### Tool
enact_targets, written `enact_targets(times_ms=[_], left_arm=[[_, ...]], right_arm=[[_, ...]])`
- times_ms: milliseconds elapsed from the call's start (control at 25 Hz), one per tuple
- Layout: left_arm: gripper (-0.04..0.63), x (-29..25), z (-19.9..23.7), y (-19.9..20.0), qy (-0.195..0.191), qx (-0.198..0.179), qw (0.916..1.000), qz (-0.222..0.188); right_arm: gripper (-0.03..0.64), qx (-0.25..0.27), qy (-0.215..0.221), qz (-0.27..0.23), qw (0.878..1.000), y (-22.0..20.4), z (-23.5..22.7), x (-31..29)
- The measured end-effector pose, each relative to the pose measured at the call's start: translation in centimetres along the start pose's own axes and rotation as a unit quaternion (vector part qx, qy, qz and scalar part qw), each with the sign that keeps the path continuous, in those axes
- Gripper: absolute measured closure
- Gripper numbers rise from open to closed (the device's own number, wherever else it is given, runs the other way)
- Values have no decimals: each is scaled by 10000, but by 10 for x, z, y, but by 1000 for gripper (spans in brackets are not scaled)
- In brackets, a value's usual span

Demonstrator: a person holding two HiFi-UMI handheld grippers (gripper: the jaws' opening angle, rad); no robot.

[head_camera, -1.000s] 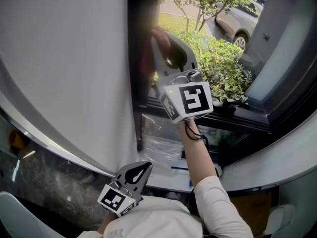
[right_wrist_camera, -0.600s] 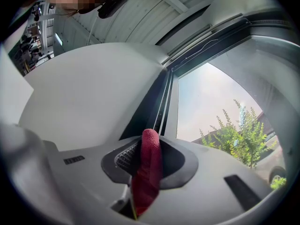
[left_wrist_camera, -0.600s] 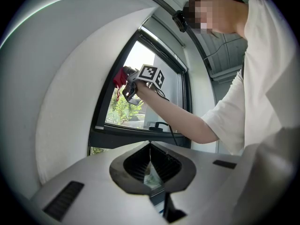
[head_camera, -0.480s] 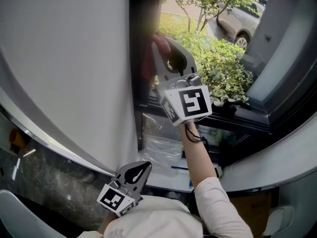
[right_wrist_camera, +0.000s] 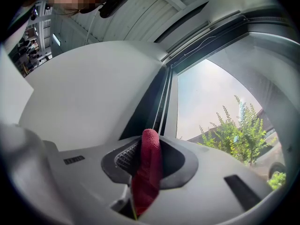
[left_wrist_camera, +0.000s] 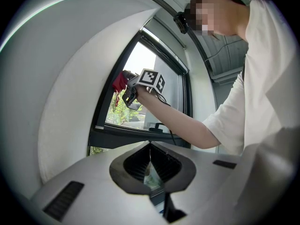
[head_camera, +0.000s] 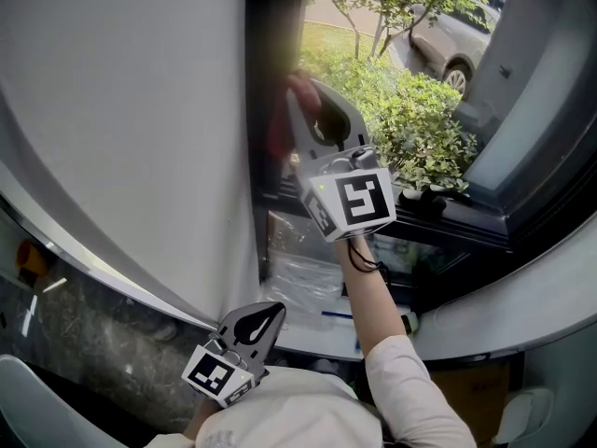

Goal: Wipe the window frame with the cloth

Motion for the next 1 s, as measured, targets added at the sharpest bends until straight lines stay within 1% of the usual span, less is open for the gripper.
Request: enact_targets(times_ms=[320,520,1000], left_arm=[[584,1,0,0,5,10,10000,-4],[584,3,2,1,12,89,9999,-74],[584,4,2,3,-32,93,9999,-138]], right_arm=[[526,-16,-13,70,10000,-5,3,7],[526,-42,-43,106,9999,-8,6,10],[526,-115,-101,227,9996,-16,10,20]])
Point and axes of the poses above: the fingertips, and each gripper's own axes: x backward along the fingers, z to its left, y out of its top, the point moved 10 cm from there along x, backward along the fingers, and after that the axes turned 15 degrees about -z, right-handed, at the moved point
